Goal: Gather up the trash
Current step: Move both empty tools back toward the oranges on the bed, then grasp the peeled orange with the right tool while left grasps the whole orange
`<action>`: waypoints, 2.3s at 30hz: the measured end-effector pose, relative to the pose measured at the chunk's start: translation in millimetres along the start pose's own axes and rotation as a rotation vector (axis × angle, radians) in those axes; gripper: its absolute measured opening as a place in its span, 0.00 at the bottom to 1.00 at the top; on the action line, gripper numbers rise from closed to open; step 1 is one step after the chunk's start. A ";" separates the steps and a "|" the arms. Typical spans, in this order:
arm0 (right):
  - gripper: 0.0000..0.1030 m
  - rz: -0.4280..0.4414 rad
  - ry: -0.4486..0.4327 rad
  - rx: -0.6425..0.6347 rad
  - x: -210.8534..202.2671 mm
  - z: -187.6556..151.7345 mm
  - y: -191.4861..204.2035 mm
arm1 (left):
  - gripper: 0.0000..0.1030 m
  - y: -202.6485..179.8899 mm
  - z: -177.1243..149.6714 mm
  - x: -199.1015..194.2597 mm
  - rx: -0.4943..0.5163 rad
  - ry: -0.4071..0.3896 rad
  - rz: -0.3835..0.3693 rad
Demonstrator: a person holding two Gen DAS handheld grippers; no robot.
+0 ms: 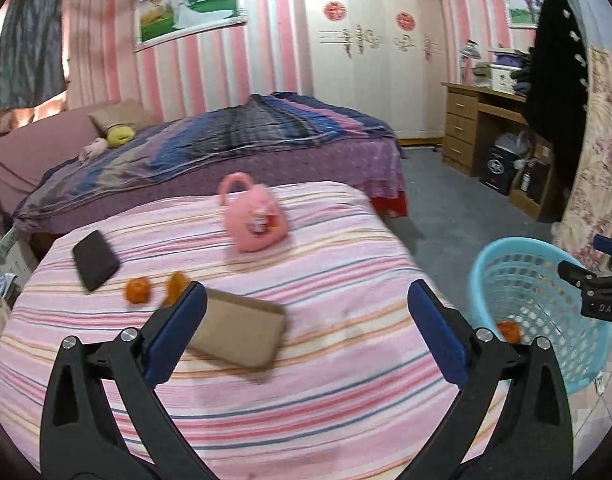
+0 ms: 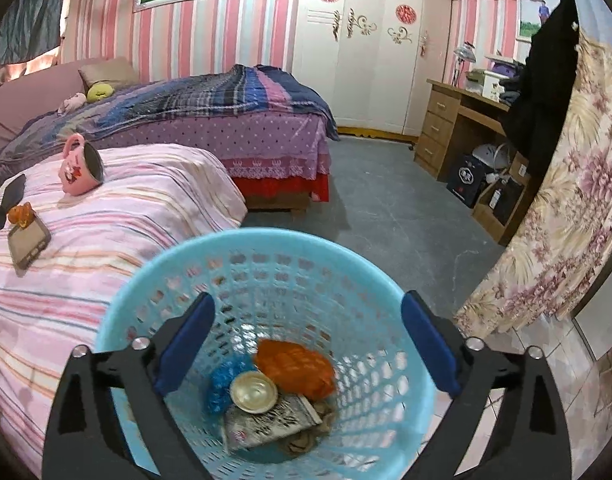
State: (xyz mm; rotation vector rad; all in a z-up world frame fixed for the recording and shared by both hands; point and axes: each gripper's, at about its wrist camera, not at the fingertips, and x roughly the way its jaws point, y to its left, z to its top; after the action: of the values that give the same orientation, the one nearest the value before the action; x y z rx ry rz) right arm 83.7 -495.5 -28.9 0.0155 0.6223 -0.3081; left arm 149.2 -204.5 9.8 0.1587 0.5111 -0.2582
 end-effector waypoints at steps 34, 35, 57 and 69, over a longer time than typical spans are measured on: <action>0.93 0.230 -0.056 -0.165 17.8 66.3 240.5 | 0.94 267.5 -18.1 18.9 -0.206 0.040 0.278; 0.93 0.251 -0.046 -0.162 20.5 69.1 250.0 | 0.94 274.2 -18.5 19.2 -0.224 0.040 0.276; 0.91 0.353 0.023 -0.309 53.8 63.6 377.8 | 0.95 322.7 -35.9 54.2 -0.290 0.123 0.334; 0.47 0.464 0.114 -0.357 83.3 64.7 408.6 | 0.95 320.6 -29.6 71.6 -0.328 0.148 0.313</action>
State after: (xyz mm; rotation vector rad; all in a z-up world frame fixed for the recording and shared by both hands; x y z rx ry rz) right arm 302.6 -135.7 -56.0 -0.1641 0.7594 0.2561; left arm 286.4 93.4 -24.2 -0.0629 0.6593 0.1450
